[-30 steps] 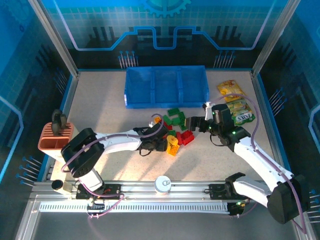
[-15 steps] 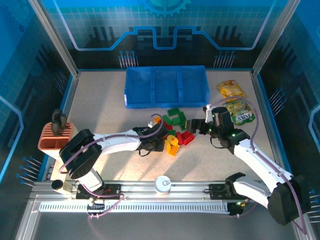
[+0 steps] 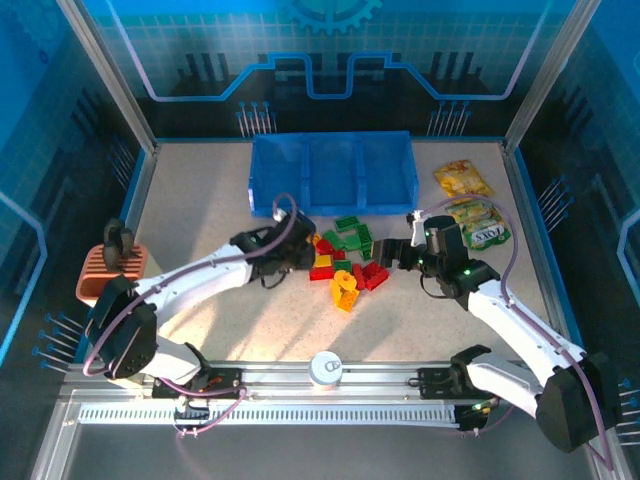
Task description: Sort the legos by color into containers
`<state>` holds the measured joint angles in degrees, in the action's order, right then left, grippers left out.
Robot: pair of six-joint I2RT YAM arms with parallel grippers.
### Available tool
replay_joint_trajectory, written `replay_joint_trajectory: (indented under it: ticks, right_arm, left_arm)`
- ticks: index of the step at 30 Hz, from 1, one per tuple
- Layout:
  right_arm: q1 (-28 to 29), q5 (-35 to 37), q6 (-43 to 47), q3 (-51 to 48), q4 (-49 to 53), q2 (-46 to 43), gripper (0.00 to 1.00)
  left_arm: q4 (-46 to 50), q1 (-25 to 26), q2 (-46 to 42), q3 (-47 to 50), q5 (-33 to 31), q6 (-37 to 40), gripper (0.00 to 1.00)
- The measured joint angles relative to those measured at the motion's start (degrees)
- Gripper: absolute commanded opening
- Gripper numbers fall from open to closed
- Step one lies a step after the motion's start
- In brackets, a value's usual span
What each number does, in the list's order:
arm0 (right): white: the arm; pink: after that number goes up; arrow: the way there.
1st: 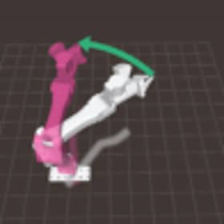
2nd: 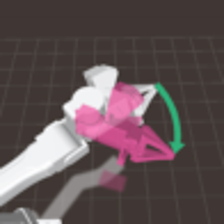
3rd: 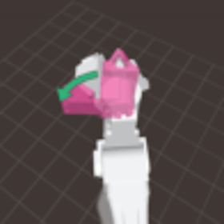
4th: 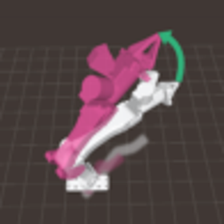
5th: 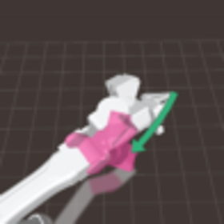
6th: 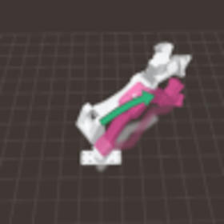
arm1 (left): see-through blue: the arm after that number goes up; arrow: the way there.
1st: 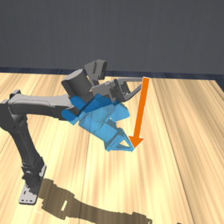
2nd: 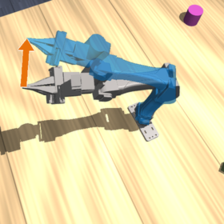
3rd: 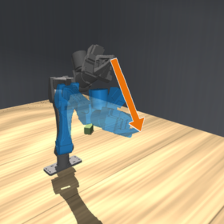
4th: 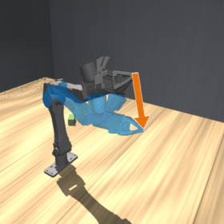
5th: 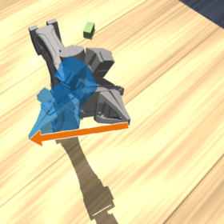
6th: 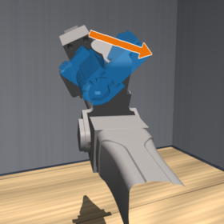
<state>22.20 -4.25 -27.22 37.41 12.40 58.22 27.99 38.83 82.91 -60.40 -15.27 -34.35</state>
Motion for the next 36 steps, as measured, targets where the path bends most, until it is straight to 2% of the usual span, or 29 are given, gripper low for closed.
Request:
replay_joint_trajectory:
  ticks: [4, 7, 14, 19, 23, 28, 36]
  right_arm:
    - [0.0, -1.62, -0.33, -0.24, -0.07, -0.26, 0.96]
    - [0.02, -2.6, -0.87, -0.94, -0.02, -0.52, 0.95]
    - [0.5, -5.22, -1.42, -2.71, 0.2, -0.59, 0.92]
    - [1.84, -5.9, -1.55, -2.71, 0.2, -0.59, 0.92]
    - [2.56, -6.29, -1.73, -2.93, 0.13, -0.68, 0.92]
    - [3.02, -6.34, -1.97, -3.45, 0.17, -0.96, 0.92]
    - [4.24, -6.27, -1.95, -3.45, 0.66, -0.94, 0.91]
  left_arm:
    - [-0.2, -9.09, 1.75, -8.9, 0.13, 3.1, 0.35]
    - [-1.05, -13.77, 6.01, -16.11, 0.5, 5.09, 0.35]
    - [-1.14, -19.85, 20.76, -29.2, 2.12, 8.55, 0.35]
    - [0.7, -21.84, 29.05, -35.23, 2.97, 10.03, 0.36]
    - [2.4, -22.18, 32.7, -38.32, 3.15, 11.04, 0.42]
    - [3.54, -22.18, 33.51, -40.06, 3.17, 12.09, 0.54]
    - [3.39, -21.86, 31.36, -38.27, 4.26, 11.96, 0.65]
